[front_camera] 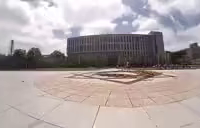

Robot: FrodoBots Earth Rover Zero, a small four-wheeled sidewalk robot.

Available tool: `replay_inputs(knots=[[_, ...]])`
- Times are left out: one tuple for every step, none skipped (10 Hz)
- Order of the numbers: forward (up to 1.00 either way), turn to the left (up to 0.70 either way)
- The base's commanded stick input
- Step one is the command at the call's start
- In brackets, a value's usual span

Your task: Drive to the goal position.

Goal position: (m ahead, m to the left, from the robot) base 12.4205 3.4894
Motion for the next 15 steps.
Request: replay_inputs(knots=[[1.00,0.11],[1.00,0.37],[1.00,0.15],[1.00,0.16],[1.00,0.39],[1.00,0.12],[1.00,0.05],[1.00,0.23],[1.00,0.26],[1.00,0.00],[1.00,0.00],[1.00,0.02],[1.00,0.02],[1.00,0.00],[1.00,0.00]])
